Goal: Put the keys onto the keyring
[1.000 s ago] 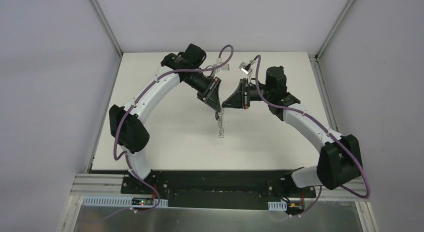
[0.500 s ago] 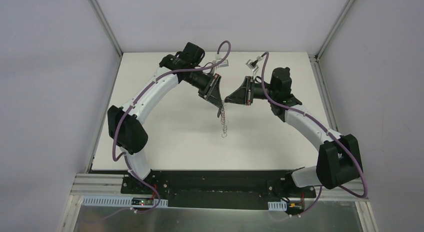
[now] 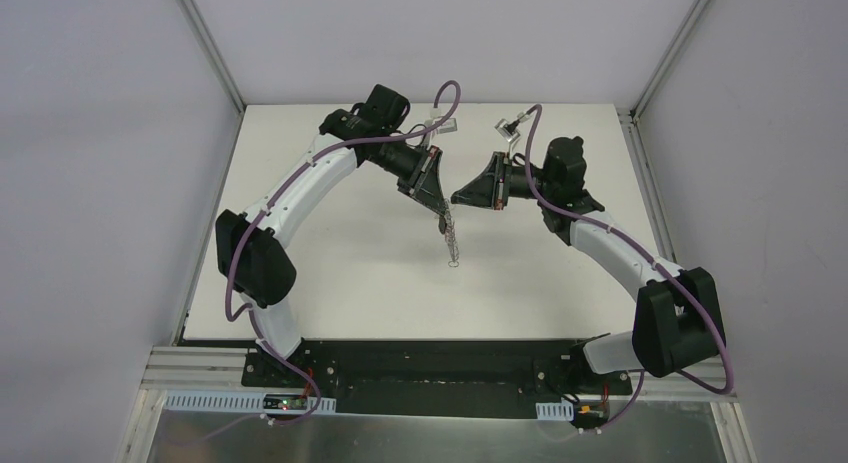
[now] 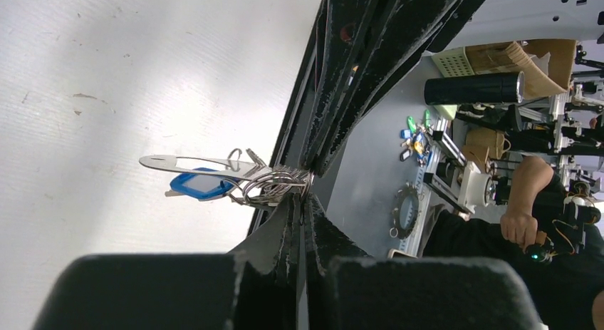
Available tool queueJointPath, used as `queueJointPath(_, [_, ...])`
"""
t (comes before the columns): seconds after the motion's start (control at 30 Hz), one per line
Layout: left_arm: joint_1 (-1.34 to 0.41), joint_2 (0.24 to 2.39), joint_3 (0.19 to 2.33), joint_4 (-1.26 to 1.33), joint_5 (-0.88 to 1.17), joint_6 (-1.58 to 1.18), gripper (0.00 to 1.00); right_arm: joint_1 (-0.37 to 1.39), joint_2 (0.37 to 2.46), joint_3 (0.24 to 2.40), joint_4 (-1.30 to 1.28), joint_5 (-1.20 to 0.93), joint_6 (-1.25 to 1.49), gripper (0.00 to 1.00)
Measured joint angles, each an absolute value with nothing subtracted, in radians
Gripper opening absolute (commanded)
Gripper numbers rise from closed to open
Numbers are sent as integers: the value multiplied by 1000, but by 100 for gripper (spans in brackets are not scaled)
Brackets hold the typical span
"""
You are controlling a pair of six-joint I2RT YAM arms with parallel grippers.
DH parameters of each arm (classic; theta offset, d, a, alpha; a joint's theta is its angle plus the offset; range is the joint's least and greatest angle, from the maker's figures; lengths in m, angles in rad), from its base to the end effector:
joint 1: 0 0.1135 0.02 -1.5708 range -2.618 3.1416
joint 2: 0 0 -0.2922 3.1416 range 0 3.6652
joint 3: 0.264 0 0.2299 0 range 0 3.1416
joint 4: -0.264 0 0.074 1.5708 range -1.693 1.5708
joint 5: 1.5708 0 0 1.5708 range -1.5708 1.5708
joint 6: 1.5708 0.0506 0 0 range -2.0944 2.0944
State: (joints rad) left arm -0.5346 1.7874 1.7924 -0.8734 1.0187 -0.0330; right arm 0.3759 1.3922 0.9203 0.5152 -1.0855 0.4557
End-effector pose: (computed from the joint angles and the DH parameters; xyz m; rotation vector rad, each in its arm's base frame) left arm 0.2959 -0.2253 0.3832 1.0455 2.1497 -1.4959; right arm 0.2538 0.1483 0.3578 -0.8745 1.5195 1.4443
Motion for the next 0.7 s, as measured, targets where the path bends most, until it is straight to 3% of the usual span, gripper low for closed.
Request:
queueJointPath(0.27, [-538,1832,1903,-1028,990,51,0,375,1392,925,451,-1131,344,31])
queueJointPath(0.43, [-557,1874,1989,-1171,949,144,0,378,1387,928,404,-1169,283,37])
queueJointPath(0.7, [-591,1906,2028,-1271,914,200,0,413,1386,935,358,-1195,223,39])
